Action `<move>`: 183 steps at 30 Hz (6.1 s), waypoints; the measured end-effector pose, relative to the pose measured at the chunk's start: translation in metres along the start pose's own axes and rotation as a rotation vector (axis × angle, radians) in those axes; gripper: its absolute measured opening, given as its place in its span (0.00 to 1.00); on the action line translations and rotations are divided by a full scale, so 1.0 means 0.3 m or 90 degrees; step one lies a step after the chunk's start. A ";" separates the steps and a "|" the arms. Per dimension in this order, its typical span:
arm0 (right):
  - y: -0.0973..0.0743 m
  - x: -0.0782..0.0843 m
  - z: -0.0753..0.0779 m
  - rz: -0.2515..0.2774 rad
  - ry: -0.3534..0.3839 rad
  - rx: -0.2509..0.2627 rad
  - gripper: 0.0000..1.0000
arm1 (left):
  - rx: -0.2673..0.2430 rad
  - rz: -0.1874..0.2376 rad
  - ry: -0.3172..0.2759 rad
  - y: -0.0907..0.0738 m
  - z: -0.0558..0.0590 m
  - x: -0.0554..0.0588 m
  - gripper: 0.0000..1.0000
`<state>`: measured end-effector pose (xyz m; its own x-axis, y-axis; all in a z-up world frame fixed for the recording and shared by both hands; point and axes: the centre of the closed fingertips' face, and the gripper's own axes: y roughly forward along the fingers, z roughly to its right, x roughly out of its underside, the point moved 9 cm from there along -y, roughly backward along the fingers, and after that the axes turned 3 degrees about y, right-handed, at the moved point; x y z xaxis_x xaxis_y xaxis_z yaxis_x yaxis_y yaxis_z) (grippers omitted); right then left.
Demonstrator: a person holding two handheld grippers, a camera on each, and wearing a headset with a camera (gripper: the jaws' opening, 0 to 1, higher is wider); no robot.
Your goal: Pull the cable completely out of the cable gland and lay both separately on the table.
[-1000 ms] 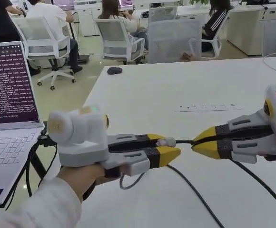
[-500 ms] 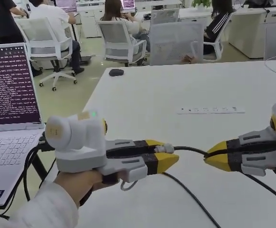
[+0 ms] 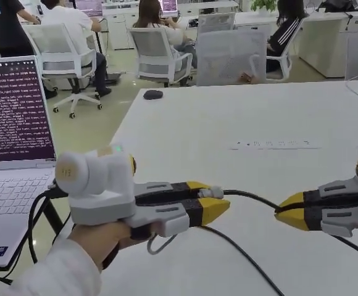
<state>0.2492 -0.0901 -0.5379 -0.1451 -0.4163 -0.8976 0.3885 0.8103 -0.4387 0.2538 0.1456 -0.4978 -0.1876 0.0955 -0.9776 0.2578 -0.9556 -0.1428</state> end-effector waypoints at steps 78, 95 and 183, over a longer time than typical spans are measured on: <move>-0.035 0.007 -0.015 0.025 -0.010 -0.004 0.05 | -0.012 0.026 -0.001 -0.033 -0.019 -0.003 0.17; -0.044 0.047 -0.020 0.011 0.029 0.004 0.07 | -0.009 0.026 0.004 -0.032 -0.011 -0.014 0.17; -0.053 -0.049 -0.068 0.040 -0.053 -0.004 0.07 | 0.028 -0.004 0.023 -0.045 0.019 -0.008 0.17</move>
<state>0.2267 -0.0886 -0.5187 -0.0443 -0.3973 -0.9166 0.3893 0.8381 -0.3821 0.2455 0.1568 -0.4928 -0.1551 0.1109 -0.9817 0.2141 -0.9663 -0.1430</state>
